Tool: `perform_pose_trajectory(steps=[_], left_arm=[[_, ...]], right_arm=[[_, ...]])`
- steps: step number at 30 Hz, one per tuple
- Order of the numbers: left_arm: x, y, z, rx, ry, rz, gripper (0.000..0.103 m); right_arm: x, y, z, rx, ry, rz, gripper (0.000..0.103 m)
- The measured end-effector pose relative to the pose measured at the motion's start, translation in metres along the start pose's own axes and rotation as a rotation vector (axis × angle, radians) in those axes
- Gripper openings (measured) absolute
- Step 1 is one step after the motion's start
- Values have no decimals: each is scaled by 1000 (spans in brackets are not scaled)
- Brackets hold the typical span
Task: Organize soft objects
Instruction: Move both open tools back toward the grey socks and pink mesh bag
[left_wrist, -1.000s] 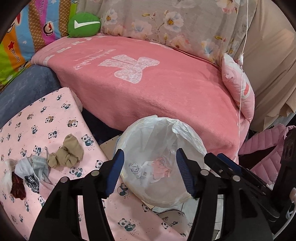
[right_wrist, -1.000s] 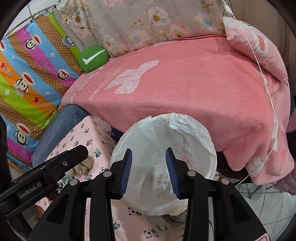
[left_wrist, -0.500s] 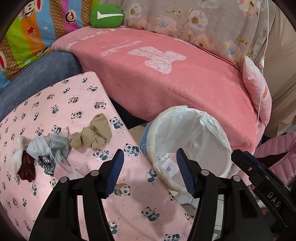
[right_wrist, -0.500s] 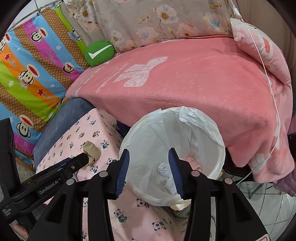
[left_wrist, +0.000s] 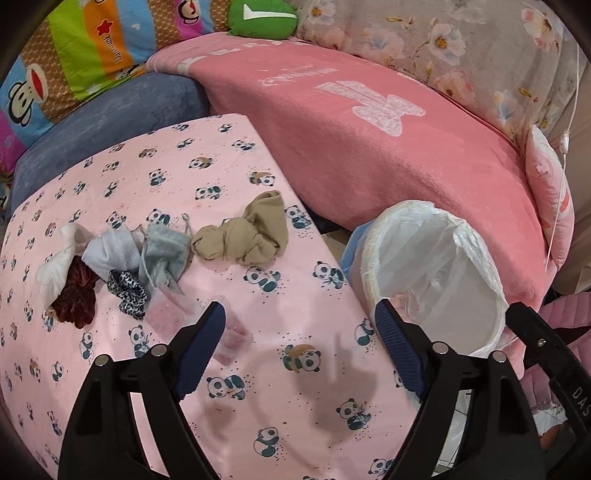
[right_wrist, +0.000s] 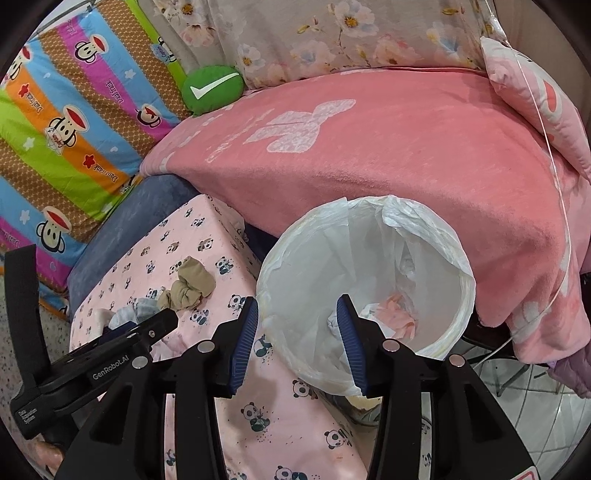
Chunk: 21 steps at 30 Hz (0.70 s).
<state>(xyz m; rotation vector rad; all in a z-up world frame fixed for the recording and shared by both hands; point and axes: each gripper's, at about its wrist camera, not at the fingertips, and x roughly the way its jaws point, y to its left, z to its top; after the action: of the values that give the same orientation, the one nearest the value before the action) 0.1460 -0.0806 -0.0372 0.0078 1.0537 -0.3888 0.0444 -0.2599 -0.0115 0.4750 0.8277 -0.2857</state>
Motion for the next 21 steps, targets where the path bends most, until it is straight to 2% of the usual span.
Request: perform_pose_trajectory(steps=[7, 11, 21], left_arm=[[27, 39, -12, -125, 91, 74, 83], [39, 59, -18, -206, 137, 81, 82], [54, 89, -16, -323, 155, 79, 82]], right_arm=[[10, 9, -7, -14, 31, 8, 46], [16, 15, -11, -22, 44, 10, 46], [33, 34, -22, -58, 85, 17, 46]])
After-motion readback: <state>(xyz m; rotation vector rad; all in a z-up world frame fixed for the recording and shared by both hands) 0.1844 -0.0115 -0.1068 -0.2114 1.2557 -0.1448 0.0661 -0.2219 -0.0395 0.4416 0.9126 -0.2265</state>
